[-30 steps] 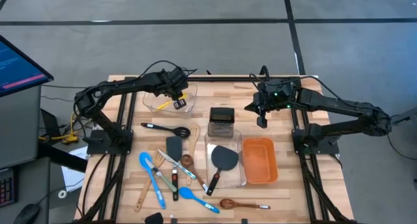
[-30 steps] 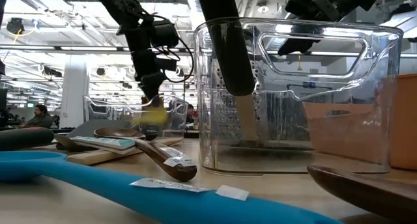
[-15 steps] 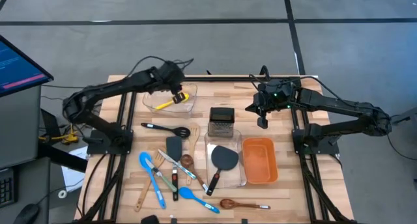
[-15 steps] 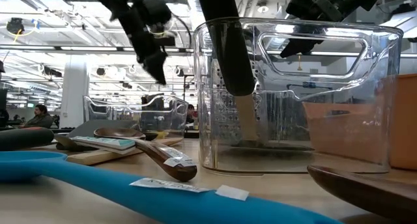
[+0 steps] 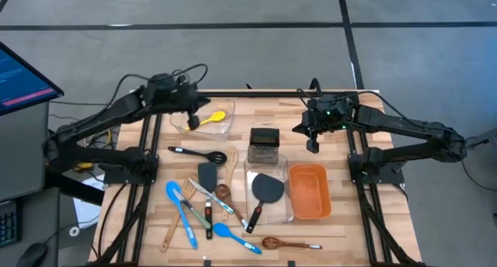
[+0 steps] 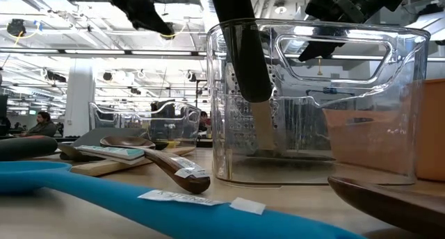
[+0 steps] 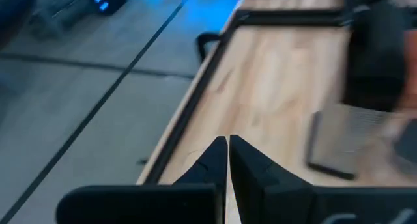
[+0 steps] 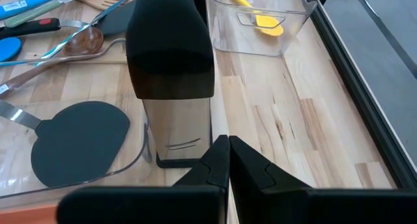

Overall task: Pick & Place Kitchen Items
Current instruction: Put the green knife into the orange bin

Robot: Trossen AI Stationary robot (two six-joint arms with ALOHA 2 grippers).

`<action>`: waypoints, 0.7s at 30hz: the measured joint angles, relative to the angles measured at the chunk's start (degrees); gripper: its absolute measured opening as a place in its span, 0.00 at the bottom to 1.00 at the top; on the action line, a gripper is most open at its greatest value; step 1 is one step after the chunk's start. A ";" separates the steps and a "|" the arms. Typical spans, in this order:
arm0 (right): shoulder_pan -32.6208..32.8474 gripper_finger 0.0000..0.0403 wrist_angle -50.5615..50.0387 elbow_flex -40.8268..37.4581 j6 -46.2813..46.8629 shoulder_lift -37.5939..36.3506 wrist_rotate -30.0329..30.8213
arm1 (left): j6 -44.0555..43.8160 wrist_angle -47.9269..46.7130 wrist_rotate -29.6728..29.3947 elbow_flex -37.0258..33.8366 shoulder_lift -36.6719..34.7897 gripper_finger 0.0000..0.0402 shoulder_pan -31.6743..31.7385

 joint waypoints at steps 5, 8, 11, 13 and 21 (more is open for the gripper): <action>0.11 0.00 0.17 0.00 0.00 0.00 0.01 | -0.03 -0.05 5.98 -5.28 -7.01 0.01 -3.09; 0.11 0.00 0.17 0.00 0.00 0.00 0.00 | -0.25 0.09 6.80 -8.11 -10.06 0.01 -5.48; 0.11 0.00 0.24 0.00 0.00 0.00 0.02 | -0.48 0.53 6.80 -10.21 -12.14 0.01 -7.72; 0.11 0.00 0.33 0.00 0.02 0.00 0.02 | -0.53 0.77 6.80 -10.97 -12.81 0.01 -9.13; 0.11 0.00 0.82 0.00 3.76 0.00 0.02 | -0.66 1.32 6.80 -12.71 -13.01 0.01 -13.54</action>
